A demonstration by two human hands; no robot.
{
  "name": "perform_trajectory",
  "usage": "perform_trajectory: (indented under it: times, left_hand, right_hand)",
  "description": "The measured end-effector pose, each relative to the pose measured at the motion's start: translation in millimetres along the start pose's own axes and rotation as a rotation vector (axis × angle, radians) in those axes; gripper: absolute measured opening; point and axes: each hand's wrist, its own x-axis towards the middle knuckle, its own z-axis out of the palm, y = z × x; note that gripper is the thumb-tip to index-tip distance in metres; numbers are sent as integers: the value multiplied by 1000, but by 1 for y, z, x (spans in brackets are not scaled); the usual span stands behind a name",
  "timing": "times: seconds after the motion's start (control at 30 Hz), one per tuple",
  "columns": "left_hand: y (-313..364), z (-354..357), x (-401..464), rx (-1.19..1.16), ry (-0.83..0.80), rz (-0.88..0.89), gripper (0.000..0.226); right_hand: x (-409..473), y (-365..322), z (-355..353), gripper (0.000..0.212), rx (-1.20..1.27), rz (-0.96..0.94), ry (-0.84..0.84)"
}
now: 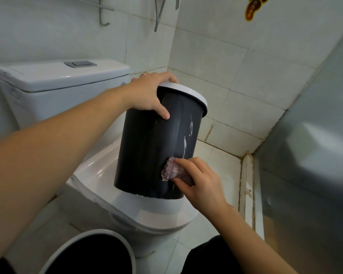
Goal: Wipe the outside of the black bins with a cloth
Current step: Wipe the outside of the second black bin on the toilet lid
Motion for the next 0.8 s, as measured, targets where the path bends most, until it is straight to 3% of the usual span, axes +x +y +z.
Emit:
perform_trajectory:
  times: [0.23,0.6,0.8]
  left_hand:
    - [3,2,-2,-150,-55,-29,86]
    - [13,6,10,41,-72,-24,74]
    - [18,8,8,69,-77,4,74]
  right_hand:
    - [-2,-1,-3,31,-12,-30,4]
    - [11,10,-10,29,-63,-74,-6]
    - [86,32,-34,31,-144,96,105]
